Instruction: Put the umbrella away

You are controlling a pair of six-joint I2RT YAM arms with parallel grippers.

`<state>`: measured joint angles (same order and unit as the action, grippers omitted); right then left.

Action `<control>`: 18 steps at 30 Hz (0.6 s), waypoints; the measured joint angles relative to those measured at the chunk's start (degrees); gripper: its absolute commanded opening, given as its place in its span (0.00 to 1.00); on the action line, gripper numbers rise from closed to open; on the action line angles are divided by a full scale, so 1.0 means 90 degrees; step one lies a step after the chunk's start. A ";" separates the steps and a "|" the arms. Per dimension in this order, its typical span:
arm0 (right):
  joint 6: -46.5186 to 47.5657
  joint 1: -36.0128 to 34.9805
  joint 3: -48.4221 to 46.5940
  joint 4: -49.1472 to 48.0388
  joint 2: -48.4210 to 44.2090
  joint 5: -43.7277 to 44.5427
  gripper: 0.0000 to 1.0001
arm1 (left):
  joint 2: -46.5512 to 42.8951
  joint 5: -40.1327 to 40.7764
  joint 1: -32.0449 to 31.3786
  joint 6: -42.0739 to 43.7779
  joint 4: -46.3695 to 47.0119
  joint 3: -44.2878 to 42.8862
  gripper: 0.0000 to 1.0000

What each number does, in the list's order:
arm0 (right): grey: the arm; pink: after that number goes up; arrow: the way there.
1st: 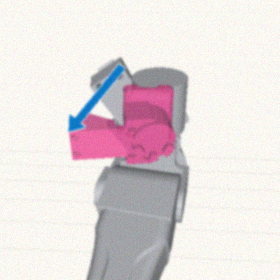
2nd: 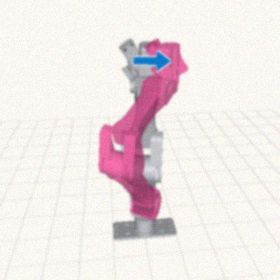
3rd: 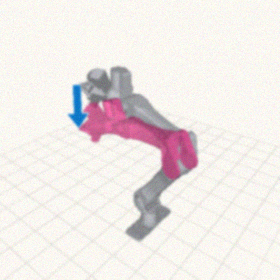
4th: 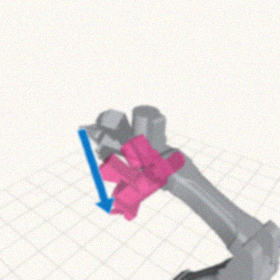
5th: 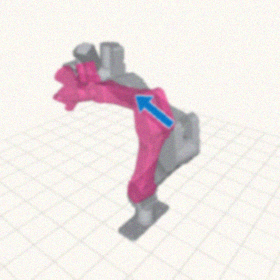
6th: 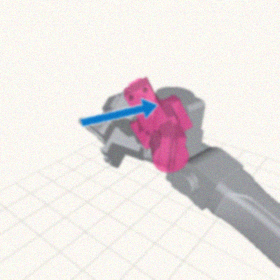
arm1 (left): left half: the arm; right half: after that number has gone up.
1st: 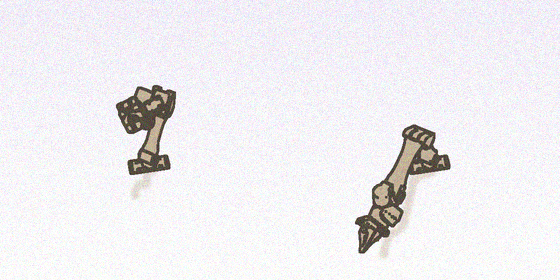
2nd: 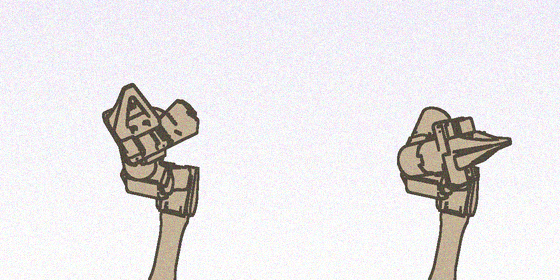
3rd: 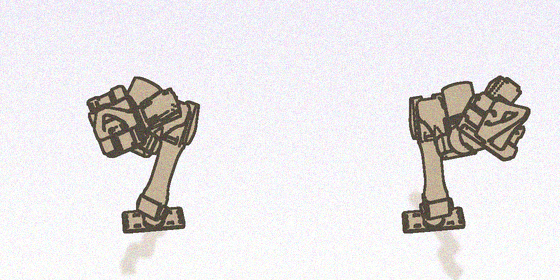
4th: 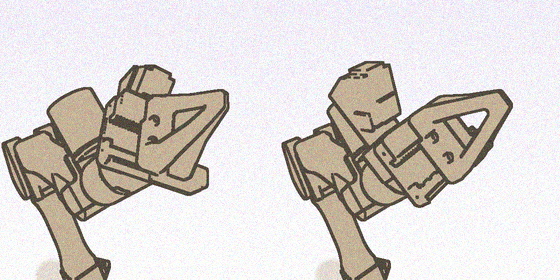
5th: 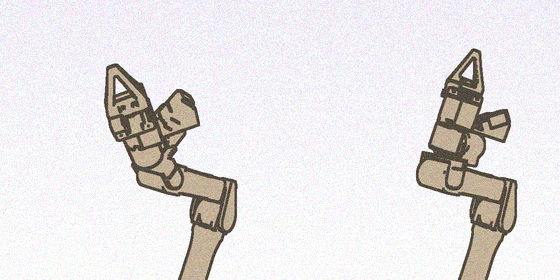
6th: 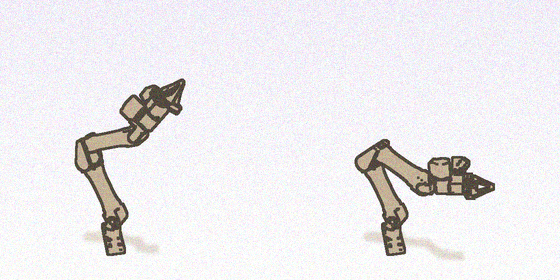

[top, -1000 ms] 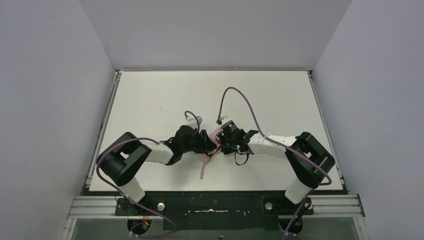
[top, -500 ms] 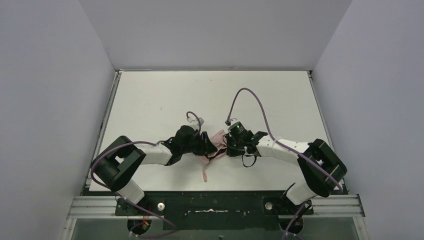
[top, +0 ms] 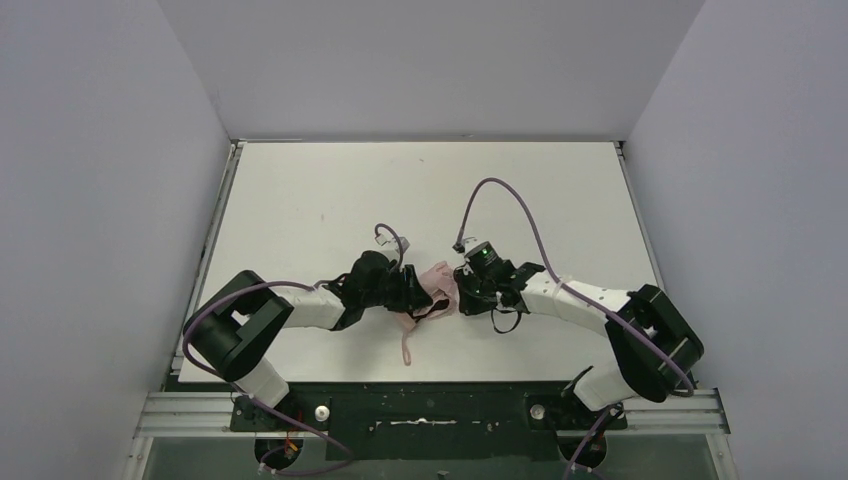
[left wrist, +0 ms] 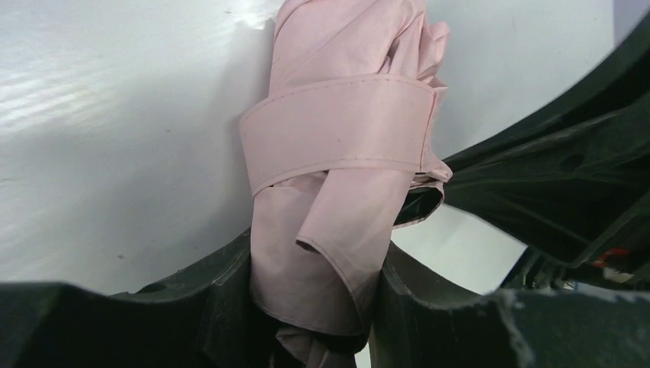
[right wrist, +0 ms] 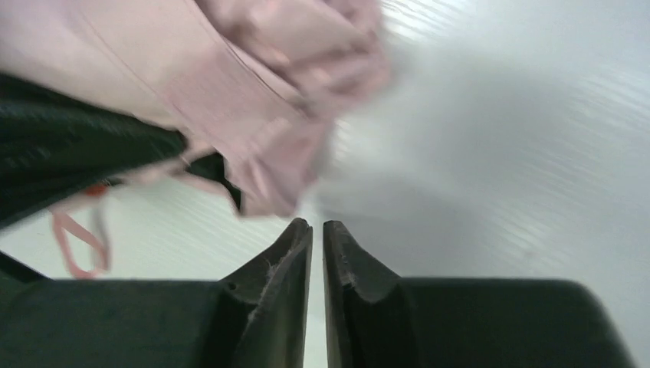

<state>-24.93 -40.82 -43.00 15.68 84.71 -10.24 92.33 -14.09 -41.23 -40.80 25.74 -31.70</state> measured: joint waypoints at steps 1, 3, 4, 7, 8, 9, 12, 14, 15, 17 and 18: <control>0.0058 0.0022 0.0002 0.0134 -0.0063 0.0102 0.21 | 0.0019 0.0080 0.0002 0.0095 -0.0034 0.0000 0.00; 0.0163 0.0124 0.0010 0.0413 -0.0185 0.0291 0.28 | 0.0053 0.0172 0.0063 0.0155 -0.0029 0.0007 0.00; 0.0194 0.0168 0.0012 0.0517 -0.0238 0.0386 0.31 | 0.0053 0.0236 0.0080 0.0185 -0.0015 0.0007 0.00; 0.0180 0.0250 0.0080 0.0673 -0.0437 0.0702 0.37 | 0.0053 0.0282 0.0083 0.0240 -0.0007 0.0007 0.00; 0.0129 0.0250 0.0124 0.0704 -0.0542 0.0833 0.38 | 0.0053 0.0287 0.0083 0.0250 -0.0007 0.0007 0.00; 0.0051 0.0250 0.0165 0.0716 -0.0634 0.0928 0.40 | 0.0053 0.0291 0.0083 0.0257 -0.0007 0.0007 0.00; -0.0396 0.0250 0.0342 0.0639 -0.0981 0.1205 0.41 | 0.0053 0.0321 0.0080 0.0265 -0.0002 0.0010 0.00; -0.0738 0.0236 0.0444 0.0505 -0.1098 0.1311 0.41 | 0.0053 0.0325 0.0080 0.0270 0.0002 0.0012 0.00; -0.0886 0.0228 0.0469 0.0459 -0.1103 0.1365 0.40 | 0.0053 0.0325 0.0080 0.0267 0.0002 0.0012 0.00; -0.1241 0.0160 0.0476 0.0408 -0.1030 0.1562 0.36 | 0.0053 0.0328 0.0078 0.0267 0.0022 0.0022 0.00; -0.1404 0.0102 0.0471 0.0379 -0.0950 0.1654 0.35 | 0.0053 0.0330 0.0078 0.0267 0.0027 0.0024 0.00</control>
<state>-37.56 -39.90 -38.76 19.09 76.16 4.64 92.82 -11.11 -40.53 -38.39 25.98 -31.48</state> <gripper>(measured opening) 0.390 0.387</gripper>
